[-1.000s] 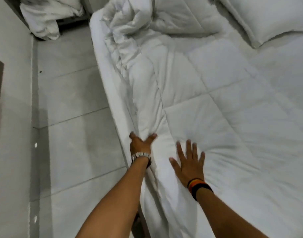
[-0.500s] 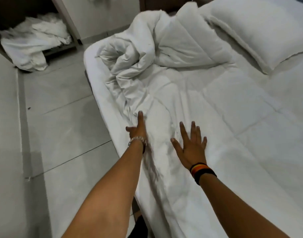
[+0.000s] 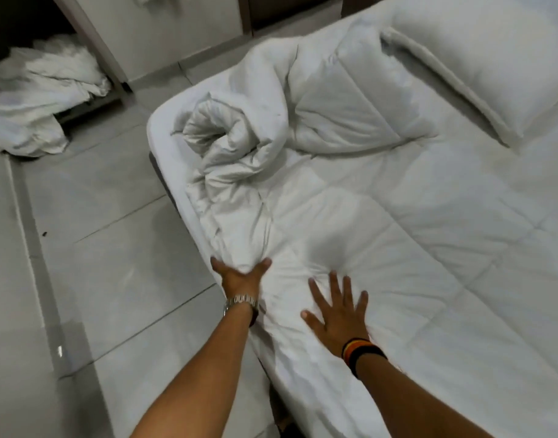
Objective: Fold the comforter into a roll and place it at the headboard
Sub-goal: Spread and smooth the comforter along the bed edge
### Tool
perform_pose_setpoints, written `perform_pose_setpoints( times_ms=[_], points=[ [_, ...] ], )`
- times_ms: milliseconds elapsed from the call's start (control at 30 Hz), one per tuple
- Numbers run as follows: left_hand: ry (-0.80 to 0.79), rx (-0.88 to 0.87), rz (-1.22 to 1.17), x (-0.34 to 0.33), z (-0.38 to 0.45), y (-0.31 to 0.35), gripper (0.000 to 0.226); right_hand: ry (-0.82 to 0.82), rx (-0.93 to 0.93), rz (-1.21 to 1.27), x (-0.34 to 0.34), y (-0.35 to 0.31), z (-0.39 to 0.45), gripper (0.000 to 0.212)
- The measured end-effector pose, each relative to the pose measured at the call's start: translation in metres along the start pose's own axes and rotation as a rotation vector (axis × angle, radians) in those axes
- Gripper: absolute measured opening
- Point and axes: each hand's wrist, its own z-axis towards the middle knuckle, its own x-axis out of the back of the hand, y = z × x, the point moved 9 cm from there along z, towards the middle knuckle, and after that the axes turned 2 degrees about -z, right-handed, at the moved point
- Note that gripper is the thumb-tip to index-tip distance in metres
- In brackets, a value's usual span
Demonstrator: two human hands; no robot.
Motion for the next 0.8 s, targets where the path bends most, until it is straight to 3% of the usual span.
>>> perform_pose_setpoints(
  times_ms=[100, 267, 367, 467, 567, 667, 733, 800],
  points=[
    [-0.065, 0.083, 0.142, 0.02, 0.002, 0.018, 0.167, 0.0, -0.047, 0.088, 0.027, -0.006, 0.007, 0.077],
    [0.091, -0.361, 0.56, 0.006, 0.042, 0.15, 0.176, 0.296, -0.032, 0.184, 0.14, -0.036, 0.065, 0.073],
    [0.057, -0.412, 0.741, -0.04, 0.095, 0.188, 0.182, 0.337, -0.056, 0.195, 0.173, -0.05, 0.13, 0.073],
    [0.056, -0.38, 0.888, -0.062, 0.162, 0.186, 0.184, 0.263, -0.134, 0.2, 0.16, -0.055, 0.199, 0.077],
    [-0.065, -0.441, 0.904, -0.057, 0.203, 0.169, 0.173, 0.171, -0.189, 0.168, 0.131, -0.063, 0.237, 0.081],
    [-0.257, -0.484, 0.901, -0.051, 0.232, 0.169, 0.136, 0.19, -0.247, 0.104, 0.126, -0.077, 0.253, 0.083],
    [-0.27, -0.521, 0.971, -0.044, 0.244, 0.174, 0.122, 0.134, -0.242, 0.076, 0.127, -0.082, 0.252, 0.082],
    [-0.257, -0.502, 0.995, -0.031, 0.244, 0.177, 0.122, 0.102, -0.209, 0.087, 0.132, -0.085, 0.244, 0.081]
  ],
)
